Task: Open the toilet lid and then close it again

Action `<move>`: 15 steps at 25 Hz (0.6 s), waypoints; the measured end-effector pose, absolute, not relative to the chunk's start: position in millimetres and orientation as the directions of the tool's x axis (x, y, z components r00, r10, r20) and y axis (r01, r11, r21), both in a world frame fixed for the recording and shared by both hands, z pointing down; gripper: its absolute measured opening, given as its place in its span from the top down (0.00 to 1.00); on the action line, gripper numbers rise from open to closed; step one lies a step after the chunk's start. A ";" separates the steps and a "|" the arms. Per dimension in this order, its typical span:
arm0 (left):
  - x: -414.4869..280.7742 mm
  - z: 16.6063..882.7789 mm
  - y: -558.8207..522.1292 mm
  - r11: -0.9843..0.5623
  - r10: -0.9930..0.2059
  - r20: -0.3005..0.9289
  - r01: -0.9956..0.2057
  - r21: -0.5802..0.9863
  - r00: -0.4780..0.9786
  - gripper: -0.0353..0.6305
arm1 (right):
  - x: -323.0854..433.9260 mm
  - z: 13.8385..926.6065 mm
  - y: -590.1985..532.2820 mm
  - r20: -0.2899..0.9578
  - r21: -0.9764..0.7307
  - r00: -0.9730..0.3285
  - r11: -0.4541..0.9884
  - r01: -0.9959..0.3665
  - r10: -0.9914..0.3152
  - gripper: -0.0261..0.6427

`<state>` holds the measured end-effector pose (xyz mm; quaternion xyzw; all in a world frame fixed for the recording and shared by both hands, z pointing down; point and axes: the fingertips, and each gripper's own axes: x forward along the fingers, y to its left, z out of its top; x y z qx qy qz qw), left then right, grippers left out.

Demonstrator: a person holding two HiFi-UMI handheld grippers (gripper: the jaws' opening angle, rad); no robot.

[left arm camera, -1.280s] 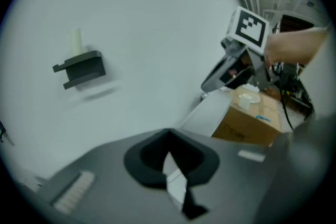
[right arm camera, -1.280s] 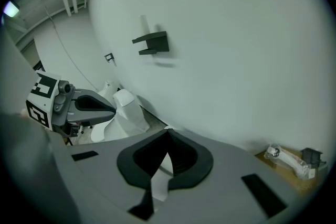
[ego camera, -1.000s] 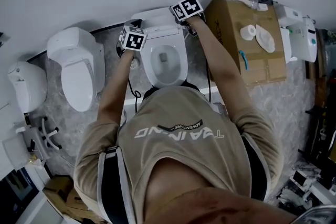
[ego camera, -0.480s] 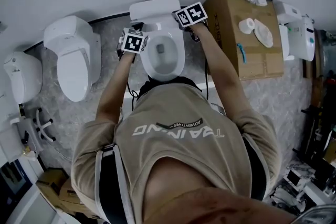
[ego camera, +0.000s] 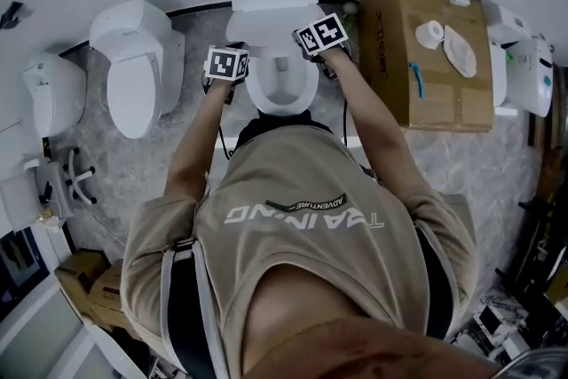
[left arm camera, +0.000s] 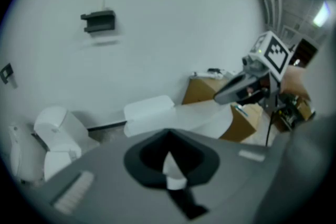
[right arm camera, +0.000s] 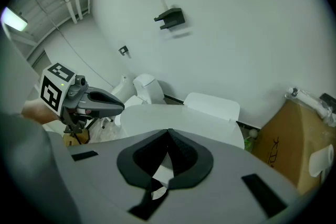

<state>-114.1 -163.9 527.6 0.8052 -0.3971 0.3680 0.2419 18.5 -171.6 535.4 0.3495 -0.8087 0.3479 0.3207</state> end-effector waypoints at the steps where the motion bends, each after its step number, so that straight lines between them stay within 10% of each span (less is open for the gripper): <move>1: -114.9 532.5 -156.9 -0.557 -0.451 0.794 -0.824 0.106 0.407 0.95 | 18.8 540.5 -163.6 0.762 -0.347 -0.555 0.512 -0.785 -0.334 0.94; 15: -124.1 589.4 -93.2 -0.511 -0.323 0.869 -0.842 0.172 0.374 0.95 | 15.9 609.6 -84.8 0.803 -0.414 -0.551 0.455 -0.788 -0.225 0.94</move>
